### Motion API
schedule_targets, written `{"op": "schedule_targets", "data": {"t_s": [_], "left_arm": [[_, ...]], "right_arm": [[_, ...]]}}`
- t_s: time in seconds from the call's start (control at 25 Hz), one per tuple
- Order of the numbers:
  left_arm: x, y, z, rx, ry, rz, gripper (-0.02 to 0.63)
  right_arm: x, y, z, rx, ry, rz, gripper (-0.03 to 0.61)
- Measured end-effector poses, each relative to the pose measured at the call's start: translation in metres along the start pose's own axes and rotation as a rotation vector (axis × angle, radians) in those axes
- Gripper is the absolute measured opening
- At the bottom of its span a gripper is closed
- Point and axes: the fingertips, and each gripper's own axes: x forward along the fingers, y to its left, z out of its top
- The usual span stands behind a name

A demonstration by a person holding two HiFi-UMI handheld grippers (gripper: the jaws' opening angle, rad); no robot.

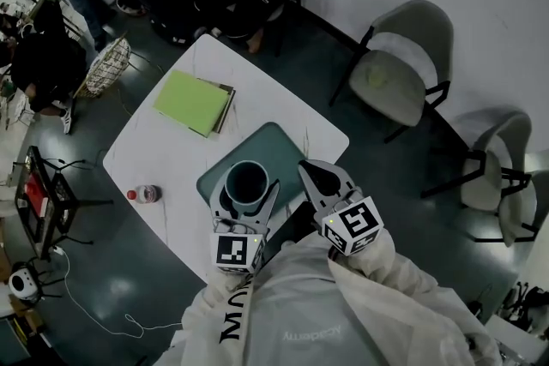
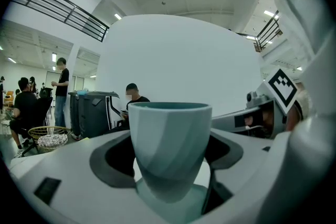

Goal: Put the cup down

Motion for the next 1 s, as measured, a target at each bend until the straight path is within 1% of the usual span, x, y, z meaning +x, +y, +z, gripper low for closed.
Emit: {"op": "schedule_targets", "data": {"t_s": [0.2, 0.44, 0.6, 0.72, 1.0], "left_arm": [[0.022, 0.007, -0.006, -0.006, -0.007, 0.003, 0.383], [0.045, 0.020, -0.026, -0.012, 0.031, 0.019, 0.383], [0.058, 0.026, -0.034, -0.026, 0.013, 0.030, 0.383], [0.071, 0.027, -0.036, -0.036, -0.014, 0.029, 0.383], [0.094, 0.034, -0.046, -0.033, -0.018, 0.037, 0.383]], "right_arm": [[0.014, -0.021, -0.005, 0.019, 0.013, -0.014, 0.005], [0.034, -0.051, -0.014, 0.031, 0.022, -0.048, 0.006], [0.042, -0.067, -0.021, 0.034, 0.023, -0.068, 0.005], [0.047, -0.077, -0.026, 0.034, 0.025, -0.076, 0.005], [0.059, -0.086, -0.035, 0.036, 0.038, -0.068, 0.005]]}}
